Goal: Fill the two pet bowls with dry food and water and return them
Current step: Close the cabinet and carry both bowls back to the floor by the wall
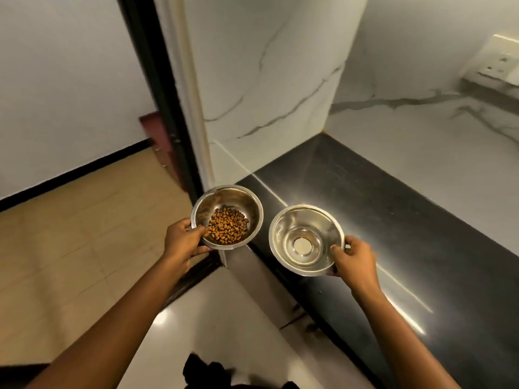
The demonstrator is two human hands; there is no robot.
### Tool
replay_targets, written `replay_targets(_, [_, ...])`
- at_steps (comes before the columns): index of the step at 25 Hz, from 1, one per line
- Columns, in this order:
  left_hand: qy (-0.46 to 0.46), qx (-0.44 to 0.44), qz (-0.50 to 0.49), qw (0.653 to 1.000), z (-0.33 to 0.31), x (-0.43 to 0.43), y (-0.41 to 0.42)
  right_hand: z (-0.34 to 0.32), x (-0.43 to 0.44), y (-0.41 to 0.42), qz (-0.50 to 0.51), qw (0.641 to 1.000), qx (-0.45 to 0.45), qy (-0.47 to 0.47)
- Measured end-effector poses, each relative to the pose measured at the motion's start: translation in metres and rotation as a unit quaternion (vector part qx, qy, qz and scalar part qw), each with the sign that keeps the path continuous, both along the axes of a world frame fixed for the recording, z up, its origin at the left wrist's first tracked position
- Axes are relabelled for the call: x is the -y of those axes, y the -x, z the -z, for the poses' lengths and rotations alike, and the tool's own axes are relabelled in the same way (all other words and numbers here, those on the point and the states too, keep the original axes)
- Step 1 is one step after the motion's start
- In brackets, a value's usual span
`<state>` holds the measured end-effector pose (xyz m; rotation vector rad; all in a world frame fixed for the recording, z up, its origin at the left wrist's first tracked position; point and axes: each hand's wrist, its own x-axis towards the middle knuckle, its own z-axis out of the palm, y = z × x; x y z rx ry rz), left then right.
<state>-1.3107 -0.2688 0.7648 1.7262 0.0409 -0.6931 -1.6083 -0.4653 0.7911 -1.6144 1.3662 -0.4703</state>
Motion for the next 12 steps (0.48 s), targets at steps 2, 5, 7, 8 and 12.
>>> replay_targets(2, [-0.002, -0.001, -0.042, 0.999, 0.000, -0.037, -0.028, 0.006, -0.012, -0.042, -0.032, 0.999, -0.007, 0.005])
replay_targets(5, [-0.003, -0.009, -0.108, 0.994, -0.001, -0.102, -0.078, 0.022, -0.040, -0.116, -0.093, 0.996, 0.001, 0.002])
replay_targets(7, [-0.005, -0.009, -0.144, 0.990, -0.002, -0.141, -0.111, 0.019, -0.065, -0.166, -0.120, 0.993, 0.002, -0.004])
replay_targets(8, [-0.007, -0.008, -0.159, 0.987, -0.003, -0.163, -0.130, 0.018, -0.079, -0.193, -0.136, 0.991, 0.004, -0.004])
replay_targets(12, [-0.011, 0.004, -0.208, 0.978, -0.010, -0.227, -0.189, 0.022, -0.122, -0.280, -0.203, 0.979, -0.001, 0.002])
